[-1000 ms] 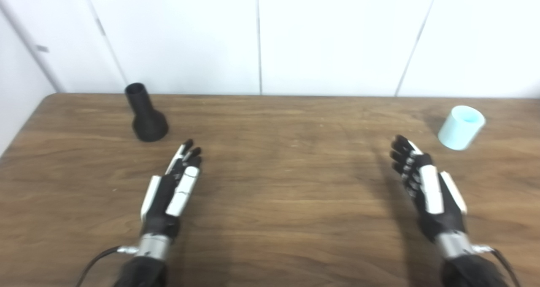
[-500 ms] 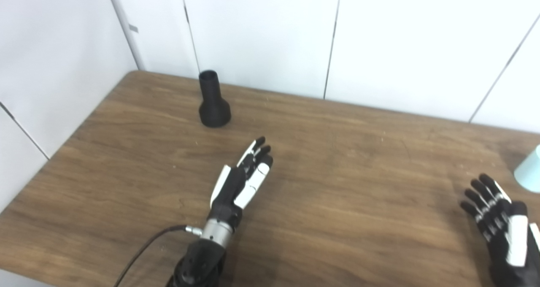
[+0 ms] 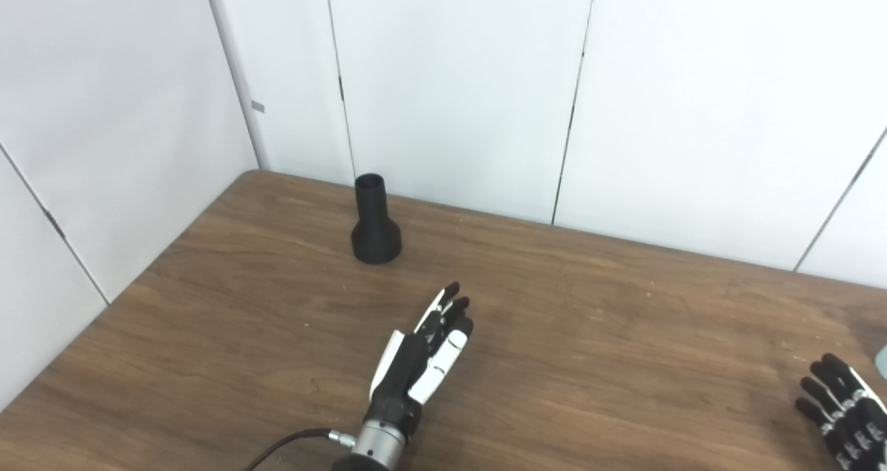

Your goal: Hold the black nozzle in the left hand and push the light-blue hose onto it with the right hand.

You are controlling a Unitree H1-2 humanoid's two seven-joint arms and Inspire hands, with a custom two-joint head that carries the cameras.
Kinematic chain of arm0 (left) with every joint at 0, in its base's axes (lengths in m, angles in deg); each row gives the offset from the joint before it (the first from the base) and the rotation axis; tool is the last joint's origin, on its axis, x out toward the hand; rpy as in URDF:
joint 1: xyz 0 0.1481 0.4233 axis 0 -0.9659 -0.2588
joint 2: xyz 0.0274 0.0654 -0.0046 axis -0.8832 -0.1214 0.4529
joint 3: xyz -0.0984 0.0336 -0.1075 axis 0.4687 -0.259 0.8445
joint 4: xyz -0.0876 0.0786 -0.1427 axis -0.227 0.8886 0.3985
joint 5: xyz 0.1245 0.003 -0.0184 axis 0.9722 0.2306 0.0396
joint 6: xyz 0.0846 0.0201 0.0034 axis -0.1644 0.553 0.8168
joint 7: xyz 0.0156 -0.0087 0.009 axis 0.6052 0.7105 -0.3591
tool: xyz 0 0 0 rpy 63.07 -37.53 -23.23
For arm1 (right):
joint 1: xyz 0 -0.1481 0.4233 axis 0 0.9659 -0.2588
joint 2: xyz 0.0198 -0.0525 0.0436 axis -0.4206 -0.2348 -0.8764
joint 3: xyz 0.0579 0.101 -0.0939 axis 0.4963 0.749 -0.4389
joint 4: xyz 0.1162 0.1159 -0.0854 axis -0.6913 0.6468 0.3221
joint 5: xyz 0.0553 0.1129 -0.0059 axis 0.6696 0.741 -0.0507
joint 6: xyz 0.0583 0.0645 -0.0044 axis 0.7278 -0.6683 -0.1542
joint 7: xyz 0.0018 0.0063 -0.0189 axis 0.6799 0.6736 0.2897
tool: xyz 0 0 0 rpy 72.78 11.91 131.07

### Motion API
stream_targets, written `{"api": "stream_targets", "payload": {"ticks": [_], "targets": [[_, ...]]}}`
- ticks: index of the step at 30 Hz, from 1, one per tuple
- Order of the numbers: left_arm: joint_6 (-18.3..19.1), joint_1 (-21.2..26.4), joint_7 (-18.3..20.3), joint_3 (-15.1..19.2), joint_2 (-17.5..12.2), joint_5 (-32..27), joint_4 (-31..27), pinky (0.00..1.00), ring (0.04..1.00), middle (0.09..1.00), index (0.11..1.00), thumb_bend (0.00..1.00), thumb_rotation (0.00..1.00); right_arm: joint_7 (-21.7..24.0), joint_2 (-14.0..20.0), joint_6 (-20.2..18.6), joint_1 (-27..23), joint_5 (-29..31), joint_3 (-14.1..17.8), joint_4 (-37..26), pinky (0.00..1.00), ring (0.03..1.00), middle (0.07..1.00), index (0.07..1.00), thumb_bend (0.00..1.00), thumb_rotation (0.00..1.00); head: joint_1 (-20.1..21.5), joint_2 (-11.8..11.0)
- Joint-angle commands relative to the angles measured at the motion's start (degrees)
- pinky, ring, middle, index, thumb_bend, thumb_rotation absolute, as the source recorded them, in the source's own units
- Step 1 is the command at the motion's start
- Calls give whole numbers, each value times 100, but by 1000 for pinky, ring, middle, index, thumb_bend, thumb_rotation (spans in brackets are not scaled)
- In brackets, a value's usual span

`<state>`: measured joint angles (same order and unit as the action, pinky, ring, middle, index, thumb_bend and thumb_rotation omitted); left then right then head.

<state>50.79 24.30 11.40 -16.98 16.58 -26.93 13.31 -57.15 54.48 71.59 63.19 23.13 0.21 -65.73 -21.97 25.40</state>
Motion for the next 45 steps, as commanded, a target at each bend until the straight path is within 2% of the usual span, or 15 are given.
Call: {"api": "stream_targets", "payload": {"ticks": [1, 5, 9, 16, 20, 25, 31, 35, 38, 40, 42, 45], "targets": [[-167, 105, -37, -4, 15, 20, -44, 918, 942, 933, 930, 395, 789, 68, -1, 294, 59, 16, -10, 176, 869, 911, 916, 908, 555, 1000, 60, -28], [-186, 81, -55, 10, 4, 47, -60, 918, 942, 933, 930, 396, 788, 100, 1, 322, 76, 15, -37, 199, 846, 913, 920, 911, 551, 1000, 139, -87], [-152, 26, -60, 62, -45, 57, -211, 924, 942, 933, 931, 435, 746, 120, 29, 279, 129, 40, -32, 122, 838, 910, 919, 909, 547, 1000, 162, -3], [21, -125, -279, 230, -120, 560, -737, 912, 923, 919, 924, 567, 475, 84, 3, 133, 316, 124, 20, -130, 853, 909, 918, 909, 581, 1000, 191, 108], [278, 4, -419, 549, -271, 876, -1049, 859, 880, 887, 902, 675, 276, 62, -34, 126, 421, 164, 32, -156, 856, 910, 918, 909, 594, 1000, 182, 124], [785, 286, -458, 1055, -581, 942, -1283, 859, 866, 859, 874, 730, 171, 45, -46, 93, 448, 138, -5, -108, 858, 912, 919, 910, 607, 1000, 189, 149], [1266, 582, -537, 1453, -949, 1095, -1298, 859, 870, 857, 864, 754, 156, 24, -9, 6, 430, 120, 0, -124, 858, 909, 910, 906, 608, 1000, 229, 166], [1538, 841, -556, 1698, -1269, 1172, -1089, 864, 866, 857, 861, 747, 170, -9, -42, -16, 410, 65, -26, -124, 858, 908, 908, 904, 601, 1000, 231, 171], [1705, 1064, -527, 1757, -1468, 1229, -853, 890, 877, 868, 858, 756, 196, -18, -50, -20, 399, 31, -51, -117, 859, 909, 913, 905, 597, 1000, 229, 179], [1717, 1189, -540, 1697, -1585, 1330, -626, 898, 881, 873, 860, 770, 204, -22, -42, -20, 397, 7, -64, -121, 860, 910, 915, 906, 595, 1000, 254, 200], [1622, 1355, -552, 1428, -1854, 1708, -124, 889, 888, 877, 862, 807, 225, -19, -27, -22, 400, -9, -68, -137, 862, 911, 916, 907, 593, 1000, 272, 215], [1624, 1560, -469, 1030, -2214, 2133, 378, 876, 892, 880, 871, 867, 310, -21, -21, -24, 407, -22, -63, -148, 863, 912, 916, 907, 592, 1000, 278, 230]]}}
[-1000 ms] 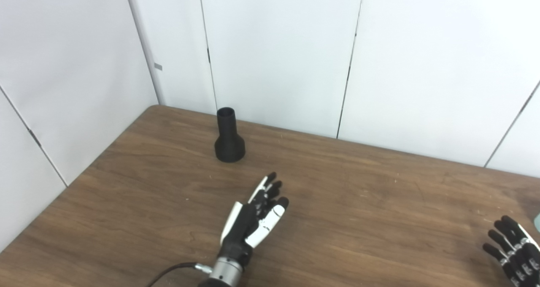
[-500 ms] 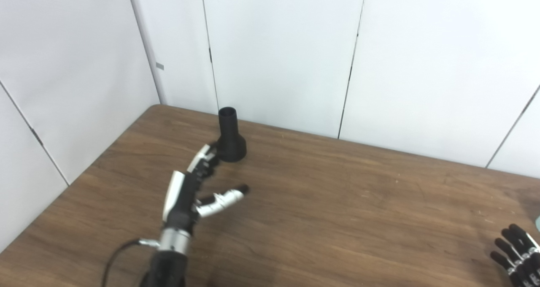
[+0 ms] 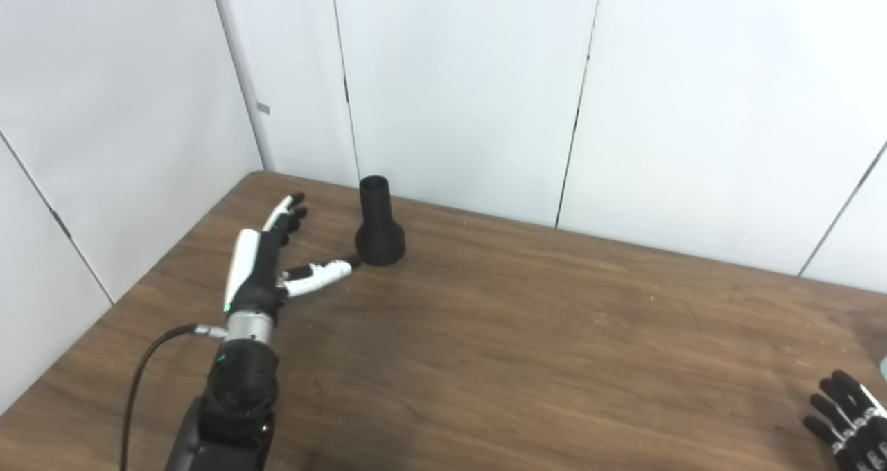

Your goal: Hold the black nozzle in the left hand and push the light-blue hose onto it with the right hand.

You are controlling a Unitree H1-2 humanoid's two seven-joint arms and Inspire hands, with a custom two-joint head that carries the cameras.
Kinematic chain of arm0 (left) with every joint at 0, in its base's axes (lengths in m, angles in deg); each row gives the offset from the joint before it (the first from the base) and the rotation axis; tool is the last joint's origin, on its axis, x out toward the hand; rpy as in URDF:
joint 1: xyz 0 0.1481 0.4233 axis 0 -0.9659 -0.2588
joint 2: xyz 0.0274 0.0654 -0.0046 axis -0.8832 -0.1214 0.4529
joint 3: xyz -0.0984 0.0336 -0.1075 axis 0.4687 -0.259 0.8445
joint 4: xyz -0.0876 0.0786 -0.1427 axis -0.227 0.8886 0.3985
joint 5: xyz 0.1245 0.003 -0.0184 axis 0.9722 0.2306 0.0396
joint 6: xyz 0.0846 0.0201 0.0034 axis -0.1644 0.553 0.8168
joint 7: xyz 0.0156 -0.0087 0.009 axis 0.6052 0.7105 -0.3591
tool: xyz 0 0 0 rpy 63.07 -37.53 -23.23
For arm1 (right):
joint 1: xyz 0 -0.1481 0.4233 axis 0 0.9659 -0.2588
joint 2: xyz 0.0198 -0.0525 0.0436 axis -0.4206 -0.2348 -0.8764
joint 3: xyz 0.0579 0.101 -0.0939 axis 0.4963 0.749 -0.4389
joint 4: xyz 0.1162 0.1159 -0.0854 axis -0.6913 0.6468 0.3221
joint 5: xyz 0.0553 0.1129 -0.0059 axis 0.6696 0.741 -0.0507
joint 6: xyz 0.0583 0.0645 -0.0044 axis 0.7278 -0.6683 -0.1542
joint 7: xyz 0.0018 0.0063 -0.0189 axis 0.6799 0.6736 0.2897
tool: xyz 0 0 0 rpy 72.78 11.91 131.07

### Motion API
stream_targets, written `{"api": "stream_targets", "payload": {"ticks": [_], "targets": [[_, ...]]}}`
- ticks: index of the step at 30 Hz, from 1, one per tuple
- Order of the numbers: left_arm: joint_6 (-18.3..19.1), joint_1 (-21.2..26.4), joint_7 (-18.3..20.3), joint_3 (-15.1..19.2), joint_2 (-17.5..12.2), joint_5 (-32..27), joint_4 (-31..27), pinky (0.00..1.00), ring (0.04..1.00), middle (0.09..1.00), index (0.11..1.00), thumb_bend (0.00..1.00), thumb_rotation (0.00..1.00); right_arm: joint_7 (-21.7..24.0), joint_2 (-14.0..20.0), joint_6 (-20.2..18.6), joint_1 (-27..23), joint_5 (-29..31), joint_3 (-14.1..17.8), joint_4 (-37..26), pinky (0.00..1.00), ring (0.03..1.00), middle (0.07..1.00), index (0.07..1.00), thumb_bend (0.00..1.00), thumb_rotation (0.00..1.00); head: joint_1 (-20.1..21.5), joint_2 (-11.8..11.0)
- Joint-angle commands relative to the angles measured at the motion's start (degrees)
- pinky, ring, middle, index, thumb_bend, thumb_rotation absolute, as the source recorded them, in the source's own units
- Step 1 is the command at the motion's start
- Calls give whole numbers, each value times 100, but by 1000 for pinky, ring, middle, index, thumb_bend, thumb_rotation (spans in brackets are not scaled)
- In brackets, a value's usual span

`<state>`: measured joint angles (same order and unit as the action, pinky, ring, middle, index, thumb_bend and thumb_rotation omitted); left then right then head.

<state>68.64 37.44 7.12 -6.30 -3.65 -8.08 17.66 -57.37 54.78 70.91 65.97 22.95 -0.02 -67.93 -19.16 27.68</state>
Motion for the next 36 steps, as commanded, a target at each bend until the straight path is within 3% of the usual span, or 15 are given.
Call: {"api": "stream_targets", "payload": {"ticks": [1, 3, 6, 14, 27, 36], "targets": [[-135, 300, -19, -125, -270, 301, 34, 874, 900, 887, 875, 885, 334, -4, -53, 48, 130, -14, -41, 74, 860, 913, 915, 908, 592, 1000, -3, 1], [-138, 451, 33, -275, -436, 405, 287, 873, 907, 893, 879, 900, 355, -15, -61, 66, 126, -47, -55, 87, 857, 913, 914, 908, 592, 1000, -6, 3], [-223, 764, 96, -499, -706, 564, 794, 987, 939, 912, 885, 919, 414, -30, -69, 99, 113, -110, -87, 106, 851, 911, 911, 908, 591, 1000, -7, 17], [-343, 1238, 270, -893, -1107, 691, 1452, 1000, 997, 967, 912, 929, 524, -87, -68, 108, 93, -256, -117, 125, 841, 905, 903, 898, 582, 1000, 11, 39], [-638, 1797, -116, -1093, -1094, 796, 2559, 1000, 1000, 977, 913, 959, 550, -212, -83, -11, 95, -448, -199, 2, 837, 899, 885, 890, 585, 1000, 76, 58], [-333, 2223, 115, -1309, -1027, 739, 2950, 1000, 1000, 974, 911, 988, 550, -250, -87, 43, 95, -510, -210, 21, 827, 885, 868, 884, 577, 1000, 108, 78]]}}
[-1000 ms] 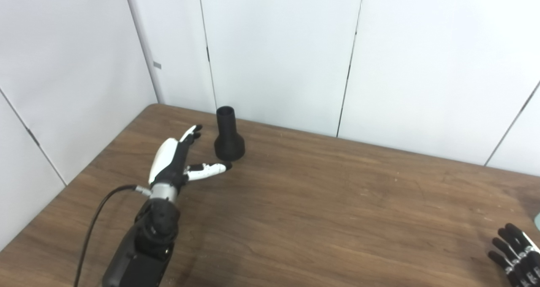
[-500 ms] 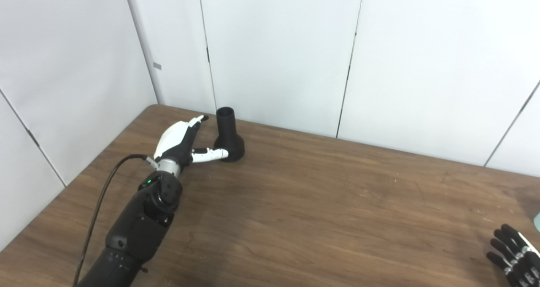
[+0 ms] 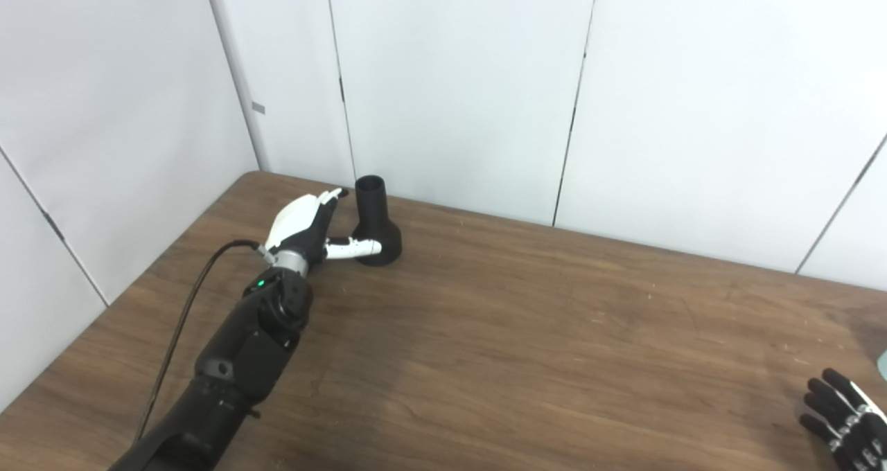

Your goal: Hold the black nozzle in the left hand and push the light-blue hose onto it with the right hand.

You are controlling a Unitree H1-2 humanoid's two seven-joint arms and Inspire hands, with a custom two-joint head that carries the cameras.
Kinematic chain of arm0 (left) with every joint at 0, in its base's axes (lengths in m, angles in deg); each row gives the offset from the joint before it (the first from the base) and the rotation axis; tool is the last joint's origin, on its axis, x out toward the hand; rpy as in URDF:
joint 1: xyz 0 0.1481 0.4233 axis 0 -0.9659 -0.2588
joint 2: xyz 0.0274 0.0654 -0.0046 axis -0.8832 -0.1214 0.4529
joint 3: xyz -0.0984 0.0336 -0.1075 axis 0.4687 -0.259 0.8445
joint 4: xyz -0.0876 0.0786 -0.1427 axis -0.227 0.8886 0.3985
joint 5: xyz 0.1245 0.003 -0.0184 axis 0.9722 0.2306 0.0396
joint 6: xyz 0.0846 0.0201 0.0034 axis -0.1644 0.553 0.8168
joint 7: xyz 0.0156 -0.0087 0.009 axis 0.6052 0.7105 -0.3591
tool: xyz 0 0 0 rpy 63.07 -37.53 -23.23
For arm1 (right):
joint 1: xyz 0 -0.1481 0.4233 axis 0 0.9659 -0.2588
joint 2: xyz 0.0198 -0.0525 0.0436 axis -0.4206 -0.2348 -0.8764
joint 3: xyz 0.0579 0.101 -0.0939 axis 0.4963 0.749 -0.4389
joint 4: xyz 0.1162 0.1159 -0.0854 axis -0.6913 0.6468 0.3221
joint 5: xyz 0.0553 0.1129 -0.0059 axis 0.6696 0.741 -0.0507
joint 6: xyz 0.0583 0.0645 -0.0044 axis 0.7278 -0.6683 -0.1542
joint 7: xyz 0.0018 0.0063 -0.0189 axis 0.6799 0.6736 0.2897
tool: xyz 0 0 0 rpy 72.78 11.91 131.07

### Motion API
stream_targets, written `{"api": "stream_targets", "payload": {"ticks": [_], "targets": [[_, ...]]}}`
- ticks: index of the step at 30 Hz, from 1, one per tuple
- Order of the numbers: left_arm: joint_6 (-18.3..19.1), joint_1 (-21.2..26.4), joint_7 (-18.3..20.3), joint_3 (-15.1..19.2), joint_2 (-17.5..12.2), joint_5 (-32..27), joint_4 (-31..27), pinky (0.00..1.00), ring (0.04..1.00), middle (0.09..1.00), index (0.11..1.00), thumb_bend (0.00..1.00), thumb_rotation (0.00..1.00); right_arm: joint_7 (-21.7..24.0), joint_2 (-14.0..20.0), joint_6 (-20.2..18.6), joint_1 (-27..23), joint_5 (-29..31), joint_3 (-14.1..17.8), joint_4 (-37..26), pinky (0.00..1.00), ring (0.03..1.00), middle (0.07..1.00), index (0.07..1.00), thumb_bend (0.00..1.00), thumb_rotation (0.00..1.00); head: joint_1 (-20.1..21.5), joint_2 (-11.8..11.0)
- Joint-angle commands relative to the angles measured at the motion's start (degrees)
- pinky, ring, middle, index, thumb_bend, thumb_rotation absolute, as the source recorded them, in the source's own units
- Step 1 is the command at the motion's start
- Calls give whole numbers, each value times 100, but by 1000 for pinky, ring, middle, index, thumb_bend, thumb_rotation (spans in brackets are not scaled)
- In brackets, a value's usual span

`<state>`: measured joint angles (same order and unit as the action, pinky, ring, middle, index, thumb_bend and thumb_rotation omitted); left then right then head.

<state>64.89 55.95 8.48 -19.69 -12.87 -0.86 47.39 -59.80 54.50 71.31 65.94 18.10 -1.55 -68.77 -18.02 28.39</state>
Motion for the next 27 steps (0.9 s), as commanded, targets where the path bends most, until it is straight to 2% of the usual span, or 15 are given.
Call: {"api": "stream_targets", "payload": {"ticks": [1, 5, 11, 18, 27], "targets": [[115, 417, 24, 24, -71, -2, -31, 1000, 1000, 971, 910, 995, 550, -8, -61, 22, 93, -32, -60, 122, 826, 885, 867, 884, 575, 1000, 8, 15], [263, 555, 170, -49, 50, -48, -6, 1000, 1000, 952, 908, 994, 536, -38, -68, 54, 93, -84, -74, 123, 823, 885, 863, 884, 573, 1000, 29, 29], [200, 734, 248, -192, 84, -102, 213, 1000, 1000, 940, 902, 1000, 545, -82, -79, 93, 100, -161, -88, 134, 836, 895, 863, 885, 577, 1000, 64, 62], [174, 802, 172, -308, 131, -39, 454, 1000, 1000, 933, 899, 1000, 540, -117, -110, 69, 101, -226, -99, 82, 845, 898, 858, 886, 594, 1000, 85, 88], [412, 812, 163, -484, 85, 178, 561, 1000, 1000, 936, 898, 995, 537, -126, -146, 24, 85, -252, -102, 19, 848, 898, 839, 885, 577, 1000, 79, 124]]}}
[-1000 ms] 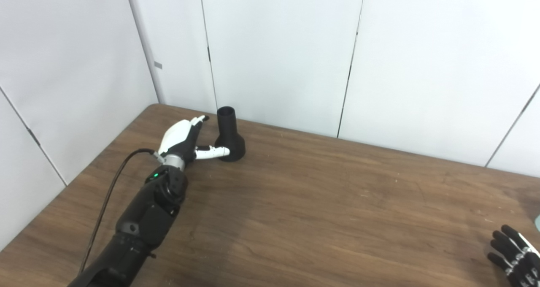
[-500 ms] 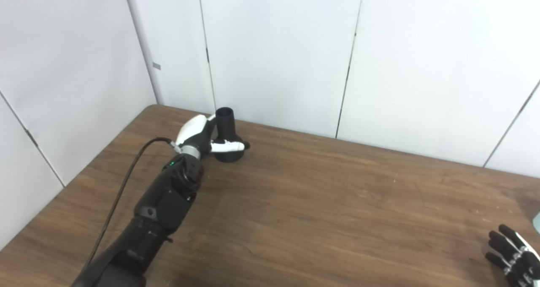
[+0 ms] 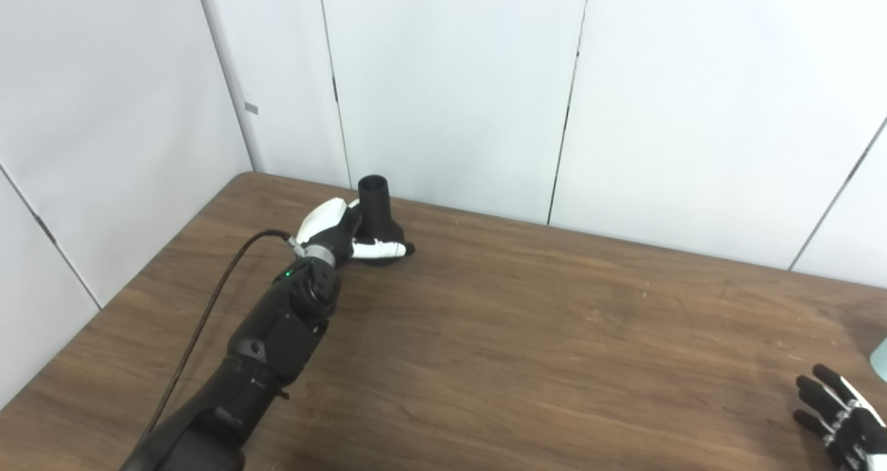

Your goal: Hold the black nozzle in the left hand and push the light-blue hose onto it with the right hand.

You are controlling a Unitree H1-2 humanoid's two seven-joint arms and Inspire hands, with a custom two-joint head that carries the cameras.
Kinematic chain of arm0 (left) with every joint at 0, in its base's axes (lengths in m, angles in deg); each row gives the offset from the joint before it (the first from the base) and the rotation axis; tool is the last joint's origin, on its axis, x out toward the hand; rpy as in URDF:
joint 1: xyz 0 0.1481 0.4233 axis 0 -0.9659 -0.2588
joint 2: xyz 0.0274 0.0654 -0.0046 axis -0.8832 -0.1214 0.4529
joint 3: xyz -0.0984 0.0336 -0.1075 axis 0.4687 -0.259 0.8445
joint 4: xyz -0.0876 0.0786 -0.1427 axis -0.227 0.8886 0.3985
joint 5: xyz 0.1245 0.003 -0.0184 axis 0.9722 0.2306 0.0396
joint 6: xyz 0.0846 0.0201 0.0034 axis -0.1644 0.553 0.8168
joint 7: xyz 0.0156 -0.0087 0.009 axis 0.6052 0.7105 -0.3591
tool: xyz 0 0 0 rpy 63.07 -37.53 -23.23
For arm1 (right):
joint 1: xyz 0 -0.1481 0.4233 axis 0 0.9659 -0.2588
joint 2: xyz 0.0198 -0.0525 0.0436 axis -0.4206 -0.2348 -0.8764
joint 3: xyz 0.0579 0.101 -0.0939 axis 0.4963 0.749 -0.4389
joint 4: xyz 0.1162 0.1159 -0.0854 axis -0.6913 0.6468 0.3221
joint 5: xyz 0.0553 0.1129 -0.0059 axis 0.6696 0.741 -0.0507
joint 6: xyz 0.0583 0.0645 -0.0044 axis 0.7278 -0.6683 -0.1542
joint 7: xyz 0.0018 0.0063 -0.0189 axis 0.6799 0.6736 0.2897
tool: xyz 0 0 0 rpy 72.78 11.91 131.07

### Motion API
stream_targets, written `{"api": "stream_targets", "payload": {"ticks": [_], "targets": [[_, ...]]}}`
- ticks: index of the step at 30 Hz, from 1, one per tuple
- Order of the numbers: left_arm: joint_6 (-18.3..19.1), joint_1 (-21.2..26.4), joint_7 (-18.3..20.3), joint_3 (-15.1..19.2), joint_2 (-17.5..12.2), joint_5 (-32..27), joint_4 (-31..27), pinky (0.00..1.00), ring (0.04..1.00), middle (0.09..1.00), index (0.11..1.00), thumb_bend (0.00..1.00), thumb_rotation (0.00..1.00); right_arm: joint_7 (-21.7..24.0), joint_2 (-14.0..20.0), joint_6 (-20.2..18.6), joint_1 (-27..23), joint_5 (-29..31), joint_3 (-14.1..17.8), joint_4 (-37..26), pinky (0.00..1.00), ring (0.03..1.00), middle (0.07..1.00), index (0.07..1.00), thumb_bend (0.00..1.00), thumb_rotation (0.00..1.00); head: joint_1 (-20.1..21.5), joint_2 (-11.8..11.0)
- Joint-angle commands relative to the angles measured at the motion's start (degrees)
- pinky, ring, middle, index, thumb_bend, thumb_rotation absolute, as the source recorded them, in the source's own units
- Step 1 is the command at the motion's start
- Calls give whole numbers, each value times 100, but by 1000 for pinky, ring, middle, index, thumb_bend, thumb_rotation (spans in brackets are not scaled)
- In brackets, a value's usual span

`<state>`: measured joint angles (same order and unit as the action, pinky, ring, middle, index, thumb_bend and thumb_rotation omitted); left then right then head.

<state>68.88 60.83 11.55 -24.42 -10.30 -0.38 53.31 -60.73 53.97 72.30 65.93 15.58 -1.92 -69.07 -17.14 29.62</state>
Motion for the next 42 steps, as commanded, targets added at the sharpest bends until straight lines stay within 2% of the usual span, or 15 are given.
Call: {"api": "stream_targets", "payload": {"ticks": [1, 6, 10, 13, 17, 20, 23, 26, 29, 30, 33, 34, 36, 38, 42], "targets": [[41, 319, -137, -36, -175, 167, -27, 1000, 1000, 936, 898, 998, 540, -33, -101, -81, 83, 0, -70, 37, 848, 896, 834, 879, 576, 1000, -9, 1], [150, 293, -65, -132, -173, 258, -95, 1000, 1000, 936, 892, 1000, 547, 5, -99, -63, 69, 26, -78, 33, 849, 892, 827, 868, 586, 1000, -6, 27], [138, 332, -20, -190, -176, 266, -24, 1000, 1000, 932, 871, 993, 480, 24, -88, -38, 63, 37, -81, 51, 850, 892, 827, 869, 590, 1000, -3, 31], [79, 342, -3, -170, -168, 228, -56, 1000, 999, 889, 852, 993, 462, 40, -78, 4, 41, 52, -77, 109, 850, 892, 827, 869, 590, 1000, 8, 37], [-170, 325, -94, -68, -118, 92, -15, 1000, 906, 799, 813, 988, 431, 55, -68, 39, 19, 91, -65, 171, 850, 892, 827, 867, 591, 1000, 23, 41], [-360, 328, -211, -37, -73, 33, 68, 1000, 833, 776, 792, 980, 393, 61, -75, 4, 19, 106, -76, 128, 851, 902, 850, 865, 592, 1000, 52, 58], [-410, 348, -280, -56, -43, 21, 123, 1000, 816, 772, 781, 964, 346, 73, -62, -17, 5, 122, -74, 108, 858, 918, 873, 865, 591, 1000, 64, 68], [-449, 344, -302, -48, -16, -21, 131, 1000, 814, 761, 763, 923, 254, 87, -51, -6, -14, 131, -74, 132, 880, 935, 883, 865, 583, 1000, 77, 83], [-634, 310, -295, 42, -1, -199, 83, 1000, 796, 693, 715, 878, 139, 102, -41, -26, -21, 150, -68, 122, 889, 941, 888, 865, 586, 1000, 95, 107], [-689, 301, -300, 75, 7, -252, 73, 990, 727, 655, 686, 864, 94, 106, -38, -35, -24, 156, -66, 113, 894, 943, 889, 865, 586, 1000, 95, 107], [-885, 308, -330, 144, 39, -372, 133, 990, 621, 592, 631, 849, 29, 137, -13, -69, -35, 196, -64, 83, 905, 952, 898, 865, 586, 1000, 81, 105], [-931, 313, -336, 157, 49, -389, 158, 996, 597, 532, 608, 674, 11, 147, -3, -76, -40, 210, -63, 78, 909, 956, 904, 865, 586, 1000, 80, 107], [-898, 299, -292, 106, 32, -329, 114, 999, 587, 488, 563, 570, 2, 168, 14, -81, -39, 232, -70, 46, 911, 958, 906, 865, 586, 1000, 81, 122], [-872, 283, -231, 38, -1, -271, 73, 1000, 575, 466, 535, 532, 0, 183, 30, -74, -40, 247, -75, 37, 911, 959, 907, 865, 587, 1000, 83, 131], [-856, 279, -93, -58, -59, -209, 58, 1000, 564, 458, 532, 521, 0, 202, 62, -69, -45, 268, -78, 33, 911, 959, 908, 870, 587, 1000, 87, 134]]}}
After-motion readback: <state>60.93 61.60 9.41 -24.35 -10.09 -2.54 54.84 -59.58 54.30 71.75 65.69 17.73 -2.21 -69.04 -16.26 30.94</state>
